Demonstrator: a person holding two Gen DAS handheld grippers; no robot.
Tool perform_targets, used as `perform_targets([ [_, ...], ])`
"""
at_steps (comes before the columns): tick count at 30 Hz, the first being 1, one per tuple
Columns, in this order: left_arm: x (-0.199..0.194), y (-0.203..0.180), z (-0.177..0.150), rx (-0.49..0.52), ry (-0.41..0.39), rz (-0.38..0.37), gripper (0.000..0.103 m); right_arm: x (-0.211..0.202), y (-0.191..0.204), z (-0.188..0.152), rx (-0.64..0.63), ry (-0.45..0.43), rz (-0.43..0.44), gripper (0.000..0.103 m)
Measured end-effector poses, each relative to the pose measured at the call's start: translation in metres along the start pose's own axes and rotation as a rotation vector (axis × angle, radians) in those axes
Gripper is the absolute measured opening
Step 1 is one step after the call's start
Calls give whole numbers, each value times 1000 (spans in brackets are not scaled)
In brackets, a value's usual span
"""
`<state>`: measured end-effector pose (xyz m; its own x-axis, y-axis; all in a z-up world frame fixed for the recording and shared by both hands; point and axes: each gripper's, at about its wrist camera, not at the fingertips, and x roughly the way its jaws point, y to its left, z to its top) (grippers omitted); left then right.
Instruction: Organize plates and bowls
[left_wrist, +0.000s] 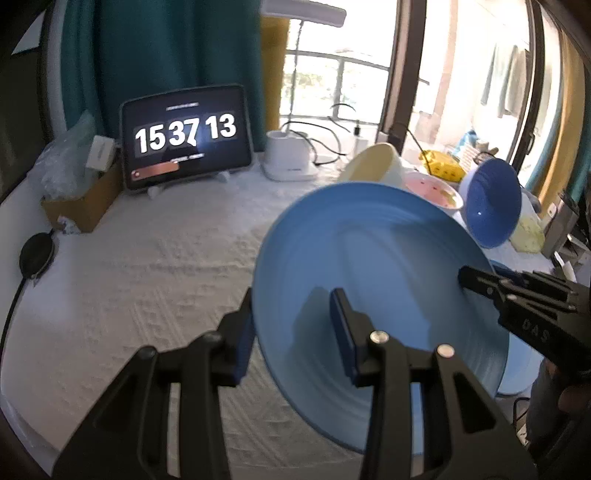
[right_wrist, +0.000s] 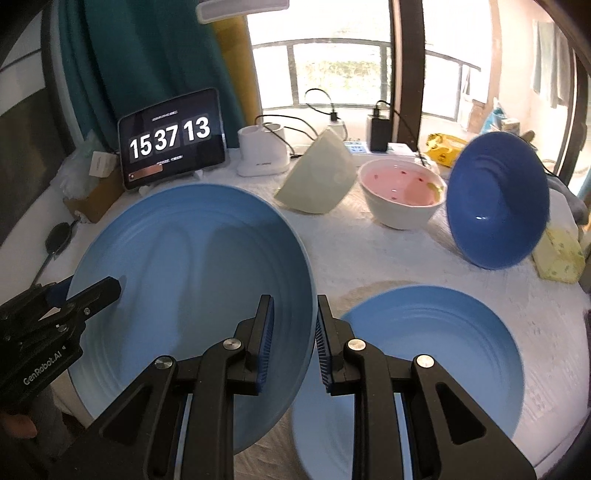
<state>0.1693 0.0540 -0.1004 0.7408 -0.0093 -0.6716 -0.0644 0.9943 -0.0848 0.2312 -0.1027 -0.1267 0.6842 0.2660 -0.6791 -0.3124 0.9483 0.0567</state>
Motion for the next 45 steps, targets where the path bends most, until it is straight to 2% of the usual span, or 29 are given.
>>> perform_targets([
  [12, 7, -48, -3, 62, 25, -42, 40, -16, -49, -16, 71, -19, -30, 24],
  [36, 32, -156, -20, 233, 123, -117, 40, -38, -148, -59, 216, -25, -112, 24],
  [45, 41, -182, -25, 274, 149, -131, 40, -44, -175, -68, 239, -28, -128, 24],
])
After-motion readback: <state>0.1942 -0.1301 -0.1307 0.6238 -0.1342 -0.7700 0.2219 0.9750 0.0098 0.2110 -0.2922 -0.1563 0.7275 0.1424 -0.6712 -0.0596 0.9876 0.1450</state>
